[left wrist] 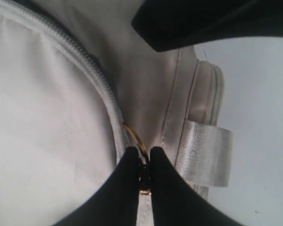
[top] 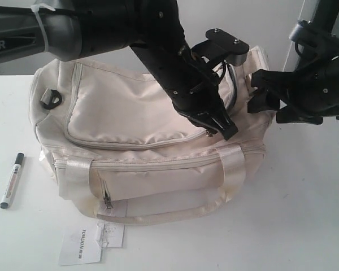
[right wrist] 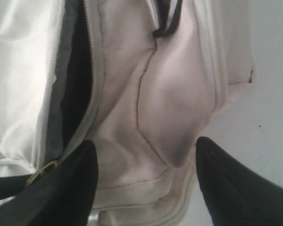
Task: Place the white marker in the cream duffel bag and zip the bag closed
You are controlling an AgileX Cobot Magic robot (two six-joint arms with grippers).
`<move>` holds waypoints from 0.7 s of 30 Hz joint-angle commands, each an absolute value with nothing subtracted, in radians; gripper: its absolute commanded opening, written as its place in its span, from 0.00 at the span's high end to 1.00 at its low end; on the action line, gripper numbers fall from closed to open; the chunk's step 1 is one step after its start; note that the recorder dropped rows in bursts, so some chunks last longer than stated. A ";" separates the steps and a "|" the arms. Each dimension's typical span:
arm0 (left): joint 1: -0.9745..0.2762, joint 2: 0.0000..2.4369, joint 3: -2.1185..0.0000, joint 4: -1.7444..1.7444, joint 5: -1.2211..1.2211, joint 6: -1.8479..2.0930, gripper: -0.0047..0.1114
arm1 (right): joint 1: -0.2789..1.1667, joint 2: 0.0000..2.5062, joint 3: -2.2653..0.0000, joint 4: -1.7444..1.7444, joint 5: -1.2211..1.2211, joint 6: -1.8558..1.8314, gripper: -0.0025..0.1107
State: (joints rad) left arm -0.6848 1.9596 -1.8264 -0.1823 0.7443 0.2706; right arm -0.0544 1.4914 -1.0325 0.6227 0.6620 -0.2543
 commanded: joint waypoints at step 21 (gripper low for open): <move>-0.688 1.944 -1.827 -0.192 0.807 0.264 0.96 | 0.012 1.526 -1.010 0.657 0.467 -0.281 0.98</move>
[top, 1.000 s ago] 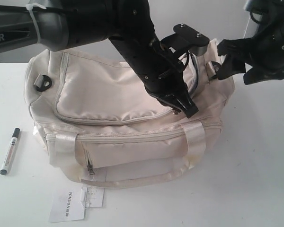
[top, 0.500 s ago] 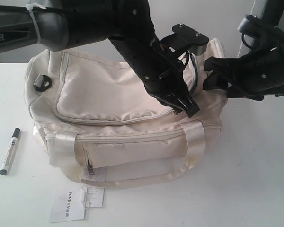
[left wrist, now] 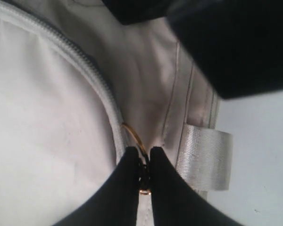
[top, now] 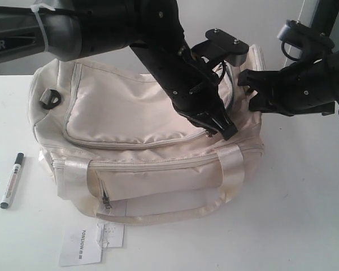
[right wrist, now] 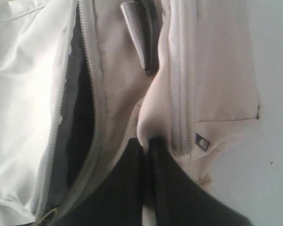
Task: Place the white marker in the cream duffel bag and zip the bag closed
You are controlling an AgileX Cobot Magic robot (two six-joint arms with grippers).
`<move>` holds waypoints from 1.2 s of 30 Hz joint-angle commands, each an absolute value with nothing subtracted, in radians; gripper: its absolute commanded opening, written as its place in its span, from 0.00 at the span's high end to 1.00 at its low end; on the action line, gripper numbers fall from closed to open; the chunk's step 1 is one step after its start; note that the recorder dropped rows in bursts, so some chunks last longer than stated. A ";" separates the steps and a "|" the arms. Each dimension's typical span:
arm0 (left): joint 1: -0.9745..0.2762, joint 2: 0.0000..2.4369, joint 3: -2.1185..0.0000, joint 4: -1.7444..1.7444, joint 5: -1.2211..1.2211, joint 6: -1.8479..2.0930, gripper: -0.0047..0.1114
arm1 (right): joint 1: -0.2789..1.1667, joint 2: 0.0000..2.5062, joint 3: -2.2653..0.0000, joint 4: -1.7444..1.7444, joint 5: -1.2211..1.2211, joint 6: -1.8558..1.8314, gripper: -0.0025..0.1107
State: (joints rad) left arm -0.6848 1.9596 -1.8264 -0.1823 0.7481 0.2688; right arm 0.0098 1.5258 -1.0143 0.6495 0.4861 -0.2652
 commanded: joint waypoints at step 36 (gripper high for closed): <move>-0.688 1.873 -1.827 -0.077 0.934 0.266 0.96 | 0.010 1.526 -1.010 0.655 0.454 -0.283 0.98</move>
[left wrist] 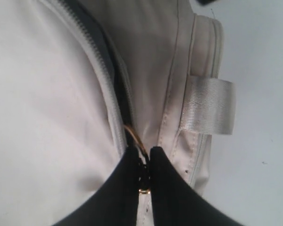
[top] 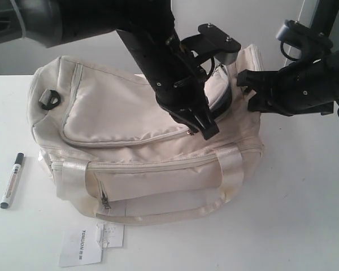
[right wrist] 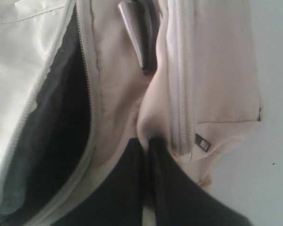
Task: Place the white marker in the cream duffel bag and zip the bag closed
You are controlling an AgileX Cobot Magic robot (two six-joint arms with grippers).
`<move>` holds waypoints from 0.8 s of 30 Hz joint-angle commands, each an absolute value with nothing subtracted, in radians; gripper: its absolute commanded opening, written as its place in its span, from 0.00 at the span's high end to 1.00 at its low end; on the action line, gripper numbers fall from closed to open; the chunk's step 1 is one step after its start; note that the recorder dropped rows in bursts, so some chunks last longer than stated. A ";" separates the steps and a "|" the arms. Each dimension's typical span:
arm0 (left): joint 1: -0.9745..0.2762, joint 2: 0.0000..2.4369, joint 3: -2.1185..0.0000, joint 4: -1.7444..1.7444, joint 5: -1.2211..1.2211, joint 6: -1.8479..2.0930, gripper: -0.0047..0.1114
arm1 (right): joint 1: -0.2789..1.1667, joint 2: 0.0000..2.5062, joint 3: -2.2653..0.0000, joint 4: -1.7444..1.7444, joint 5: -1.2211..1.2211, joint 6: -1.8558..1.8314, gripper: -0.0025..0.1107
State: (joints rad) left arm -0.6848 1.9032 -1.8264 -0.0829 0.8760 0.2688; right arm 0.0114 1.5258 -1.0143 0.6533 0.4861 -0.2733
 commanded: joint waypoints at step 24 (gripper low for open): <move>-0.688 1.873 -1.827 -0.059 0.931 0.258 0.96 | 0.010 1.437 -1.125 0.749 0.685 -0.337 0.50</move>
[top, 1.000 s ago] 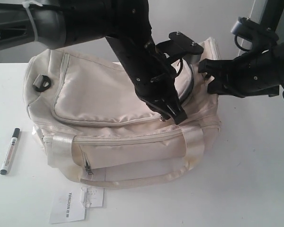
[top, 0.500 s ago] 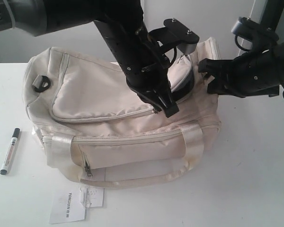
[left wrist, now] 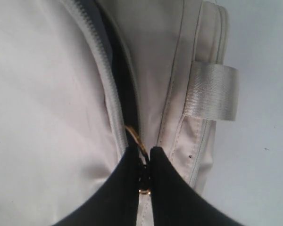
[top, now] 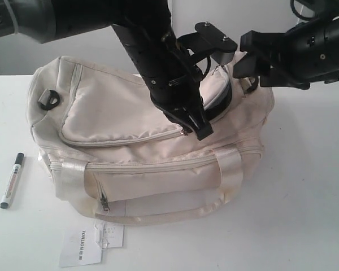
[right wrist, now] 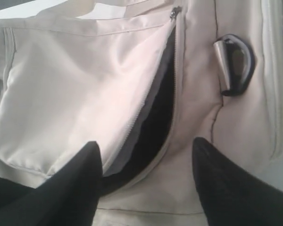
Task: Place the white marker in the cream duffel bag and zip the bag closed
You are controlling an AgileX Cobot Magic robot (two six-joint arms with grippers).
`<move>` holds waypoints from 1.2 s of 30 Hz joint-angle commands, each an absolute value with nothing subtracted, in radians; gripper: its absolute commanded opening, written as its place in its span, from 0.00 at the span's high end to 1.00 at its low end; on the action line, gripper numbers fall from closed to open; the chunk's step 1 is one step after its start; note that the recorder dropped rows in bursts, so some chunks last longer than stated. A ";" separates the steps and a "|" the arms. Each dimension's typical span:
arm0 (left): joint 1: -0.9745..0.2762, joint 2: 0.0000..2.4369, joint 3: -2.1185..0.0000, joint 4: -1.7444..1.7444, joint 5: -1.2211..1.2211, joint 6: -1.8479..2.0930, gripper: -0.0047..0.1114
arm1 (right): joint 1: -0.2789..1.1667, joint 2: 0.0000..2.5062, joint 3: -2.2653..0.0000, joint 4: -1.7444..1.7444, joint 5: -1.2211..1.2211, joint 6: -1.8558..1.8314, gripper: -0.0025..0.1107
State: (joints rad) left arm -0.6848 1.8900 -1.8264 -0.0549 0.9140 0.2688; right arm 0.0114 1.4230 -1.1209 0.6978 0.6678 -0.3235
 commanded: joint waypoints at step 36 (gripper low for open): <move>-0.688 1.873 -1.827 0.012 0.959 0.137 0.96 | 0.012 1.597 -1.125 1.028 0.570 -0.389 0.98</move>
State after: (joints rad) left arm -0.6848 1.8900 -1.8264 -0.0178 0.8996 0.1414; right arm 0.0114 1.5963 -1.1225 1.0377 0.6077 -0.3638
